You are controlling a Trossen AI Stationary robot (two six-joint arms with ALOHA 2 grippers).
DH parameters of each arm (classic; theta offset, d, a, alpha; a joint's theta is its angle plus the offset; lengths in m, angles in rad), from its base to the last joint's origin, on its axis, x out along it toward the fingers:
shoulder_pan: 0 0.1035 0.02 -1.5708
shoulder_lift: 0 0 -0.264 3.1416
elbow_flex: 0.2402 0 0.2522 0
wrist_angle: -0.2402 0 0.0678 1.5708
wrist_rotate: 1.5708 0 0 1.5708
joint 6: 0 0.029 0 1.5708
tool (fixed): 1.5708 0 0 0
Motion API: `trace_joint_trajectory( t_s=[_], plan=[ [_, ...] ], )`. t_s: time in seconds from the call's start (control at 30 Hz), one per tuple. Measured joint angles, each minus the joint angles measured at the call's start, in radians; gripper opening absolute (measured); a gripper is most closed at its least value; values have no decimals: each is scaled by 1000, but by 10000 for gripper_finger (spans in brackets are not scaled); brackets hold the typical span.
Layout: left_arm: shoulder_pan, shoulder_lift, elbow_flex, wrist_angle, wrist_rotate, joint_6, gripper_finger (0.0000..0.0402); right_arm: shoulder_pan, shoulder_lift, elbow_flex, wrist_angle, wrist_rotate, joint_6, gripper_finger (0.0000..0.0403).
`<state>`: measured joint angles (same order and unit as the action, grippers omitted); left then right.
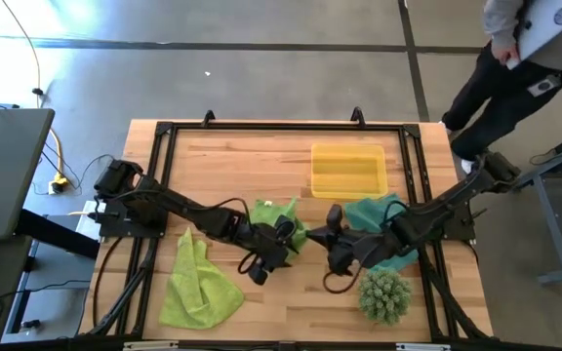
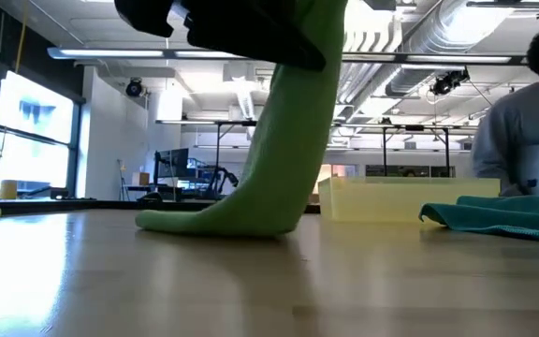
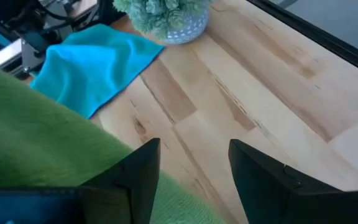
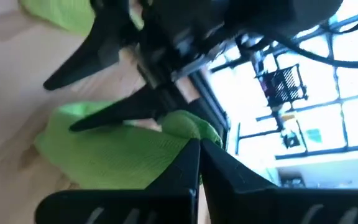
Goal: Roll microfiber towels into tight, uniform cylinder then place into a basket
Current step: Fold the top green microfiber towel
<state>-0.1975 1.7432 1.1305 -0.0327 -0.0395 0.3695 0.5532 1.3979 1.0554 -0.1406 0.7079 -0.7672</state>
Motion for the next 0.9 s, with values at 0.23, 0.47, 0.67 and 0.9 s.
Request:
trace_joint_trajectory(
  t_s=[0.23,0.47,0.67,0.9],
  plan=[
    [-80,0,10,77,-186,10,181,61,-36,0,57,83,-47,0],
    [-166,0,117,91,-489,87,181,108,-43,0,4,75,-17,0],
    [-176,0,168,89,-593,77,181,128,-43,0,-10,-14,48,0],
    [-154,0,167,29,-592,-61,181,194,-43,0,-15,-24,29,0]
  ],
)
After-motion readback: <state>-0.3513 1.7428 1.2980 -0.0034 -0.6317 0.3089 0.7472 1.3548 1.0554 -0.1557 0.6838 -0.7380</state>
